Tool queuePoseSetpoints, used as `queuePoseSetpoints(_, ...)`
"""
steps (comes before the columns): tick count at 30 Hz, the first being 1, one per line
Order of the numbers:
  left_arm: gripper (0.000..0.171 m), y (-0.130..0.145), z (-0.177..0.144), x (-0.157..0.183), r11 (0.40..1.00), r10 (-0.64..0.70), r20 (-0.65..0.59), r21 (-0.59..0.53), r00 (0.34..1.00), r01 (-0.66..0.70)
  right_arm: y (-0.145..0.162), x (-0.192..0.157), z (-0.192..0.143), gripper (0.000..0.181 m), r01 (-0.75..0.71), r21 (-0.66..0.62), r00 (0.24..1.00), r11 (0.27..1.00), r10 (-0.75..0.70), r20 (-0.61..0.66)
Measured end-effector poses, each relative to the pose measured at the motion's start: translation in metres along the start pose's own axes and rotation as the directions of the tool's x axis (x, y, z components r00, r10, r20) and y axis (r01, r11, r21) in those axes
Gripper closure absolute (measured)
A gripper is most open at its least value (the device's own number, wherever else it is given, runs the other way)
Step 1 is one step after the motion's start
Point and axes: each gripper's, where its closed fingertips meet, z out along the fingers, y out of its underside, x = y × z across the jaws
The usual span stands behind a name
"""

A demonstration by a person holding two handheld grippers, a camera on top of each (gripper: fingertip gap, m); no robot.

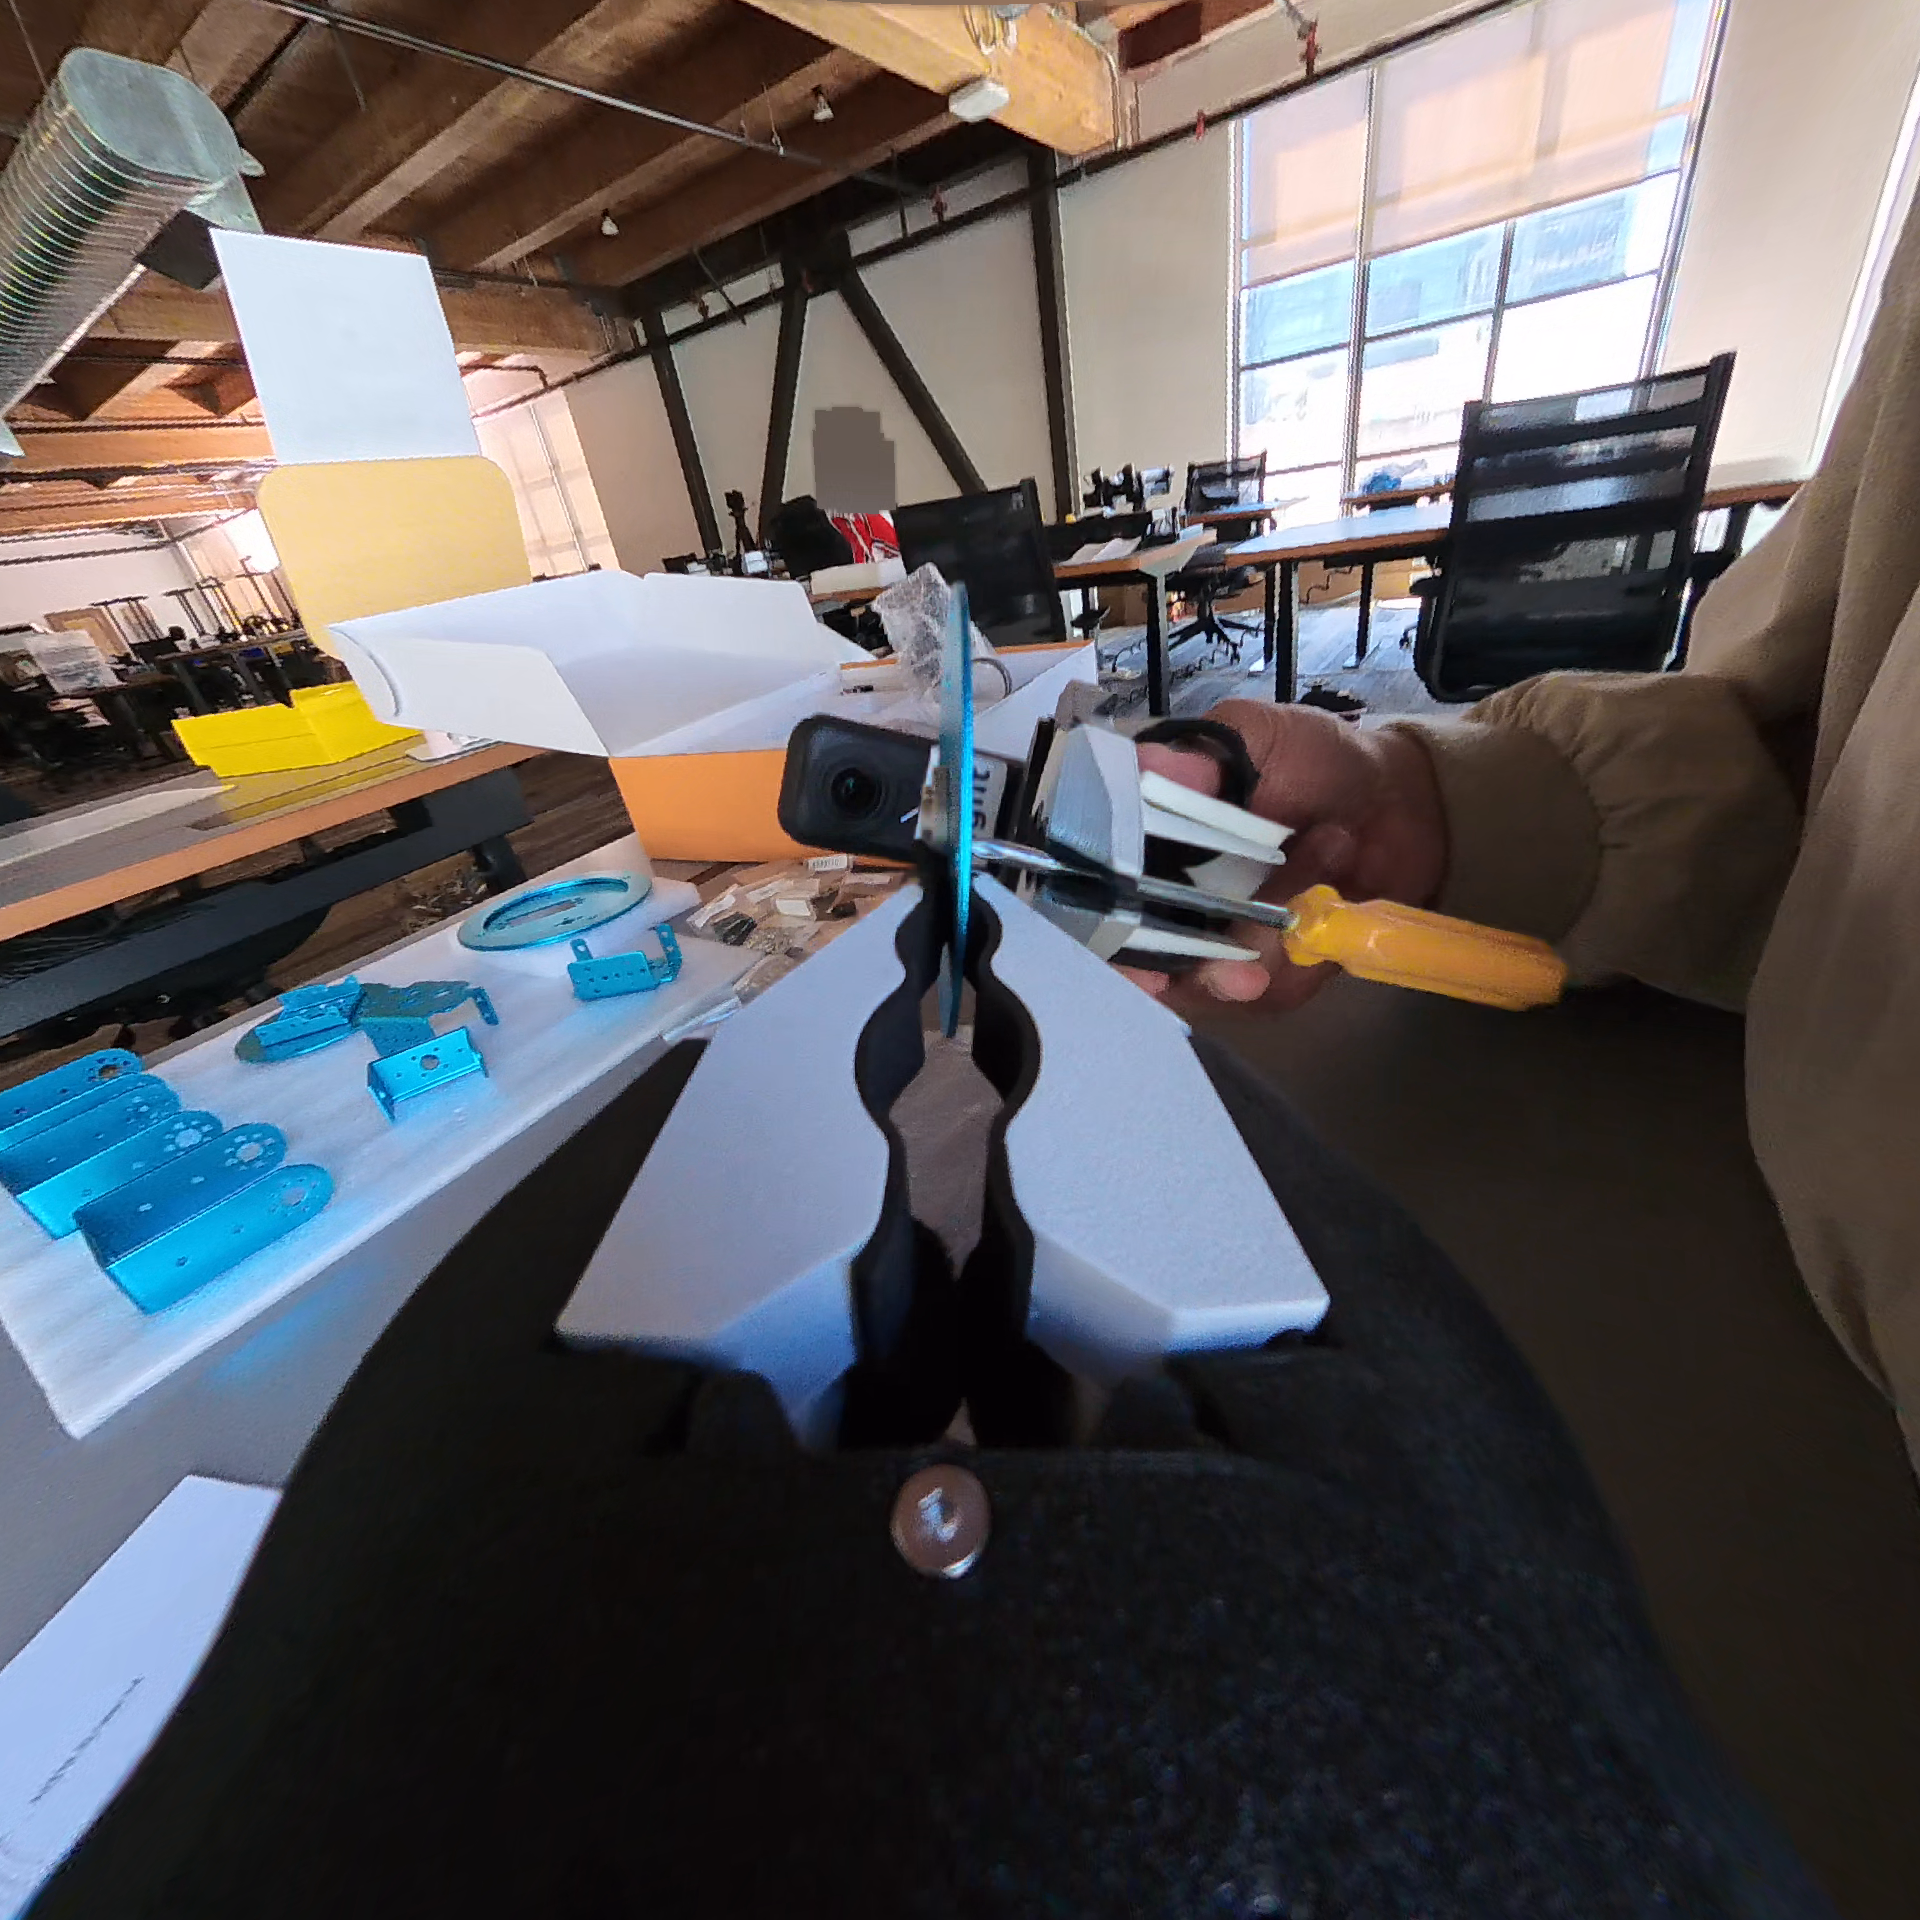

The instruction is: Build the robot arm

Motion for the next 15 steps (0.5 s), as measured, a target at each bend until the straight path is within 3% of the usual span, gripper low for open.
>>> queuePoseSetpoints(3, 0.17, 0.009, -0.003, -0.003, 0.998, 0.029, -0.009, -0.053, 1.0, -0.03, -0.002, 0.011, -0.005, 0.179, 0.005, 0.01, 0.996, 1.0, -0.004, -0.095)
queuePoseSetpoints(6, 0.17, 0.026, -0.003, -0.009, 0.981, 0.097, 0.019, -0.168, 0.995, -0.092, -0.006, 0.033, -0.015, 0.18, 0.088, 0.001, 0.948, 0.996, -0.084, -0.307)
queuePoseSetpoints(10, 0.17, 0.043, 0.001, -0.018, 0.959, 0.128, 0.086, -0.266, 0.988, -0.101, -0.015, 0.055, -0.032, 0.18, 0.253, -0.067, 0.776, 0.965, -0.244, -0.582)
queuePoseSetpoints(15, 0.17, 0.052, 0.008, -0.026, 0.948, 0.128, 0.159, -0.311, 0.979, -0.073, -0.031, 0.067, -0.046, 0.179, 0.438, -0.16, 0.516, 0.885, -0.393, -0.761)
